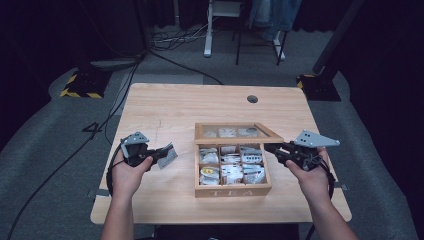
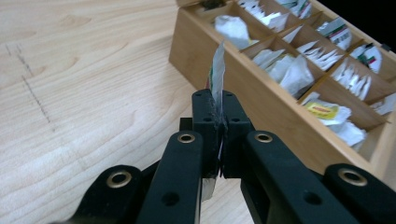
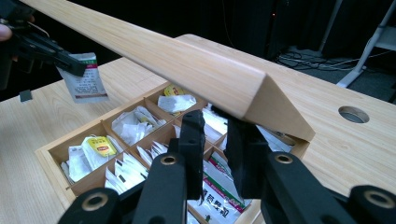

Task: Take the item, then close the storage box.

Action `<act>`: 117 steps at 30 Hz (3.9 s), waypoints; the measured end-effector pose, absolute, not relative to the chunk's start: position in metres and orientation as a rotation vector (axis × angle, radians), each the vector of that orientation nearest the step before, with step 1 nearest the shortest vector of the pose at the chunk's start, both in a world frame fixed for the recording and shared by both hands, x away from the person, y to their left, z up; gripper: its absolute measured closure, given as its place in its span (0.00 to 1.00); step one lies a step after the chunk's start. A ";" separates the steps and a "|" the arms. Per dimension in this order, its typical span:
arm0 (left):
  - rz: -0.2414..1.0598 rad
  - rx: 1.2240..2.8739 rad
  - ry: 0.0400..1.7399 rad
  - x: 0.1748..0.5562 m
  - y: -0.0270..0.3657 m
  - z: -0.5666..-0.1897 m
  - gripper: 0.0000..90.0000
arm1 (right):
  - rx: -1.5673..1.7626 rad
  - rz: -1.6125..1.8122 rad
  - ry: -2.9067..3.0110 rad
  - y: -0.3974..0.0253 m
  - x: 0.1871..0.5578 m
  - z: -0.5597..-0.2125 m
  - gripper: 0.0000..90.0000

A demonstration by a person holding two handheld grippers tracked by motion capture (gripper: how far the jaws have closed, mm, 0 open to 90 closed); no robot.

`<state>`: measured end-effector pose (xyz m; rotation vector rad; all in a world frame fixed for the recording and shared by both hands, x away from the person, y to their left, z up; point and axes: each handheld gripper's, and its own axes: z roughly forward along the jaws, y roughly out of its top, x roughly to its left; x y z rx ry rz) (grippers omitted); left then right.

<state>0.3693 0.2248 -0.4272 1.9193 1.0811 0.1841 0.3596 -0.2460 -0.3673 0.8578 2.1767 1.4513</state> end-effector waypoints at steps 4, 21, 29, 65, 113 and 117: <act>0.158 1.916 1.108 0.374 0.227 -0.436 0.97 | 0.857 1.452 2.178 -0.246 0.360 -0.367 0.85; 0.123 1.903 1.191 0.384 0.235 -0.459 0.95 | 0.856 1.449 2.180 -0.246 0.359 -0.367 0.85; 0.265 1.936 1.250 0.385 0.234 -0.462 0.66 | 0.859 1.449 2.183 -0.246 0.359 -0.368 0.85; 0.327 2.023 0.950 0.343 0.183 -0.414 0.36 | 0.871 1.454 2.210 -0.249 0.359 -0.365 0.84; 0.184 2.334 0.841 0.335 0.146 -0.491 0.30 | 1.005 1.288 2.378 -0.257 0.341 -0.368 0.74; 0.193 2.330 0.833 0.335 0.146 -0.492 0.29 | 1.015 1.243 2.391 -0.256 0.338 -0.367 0.73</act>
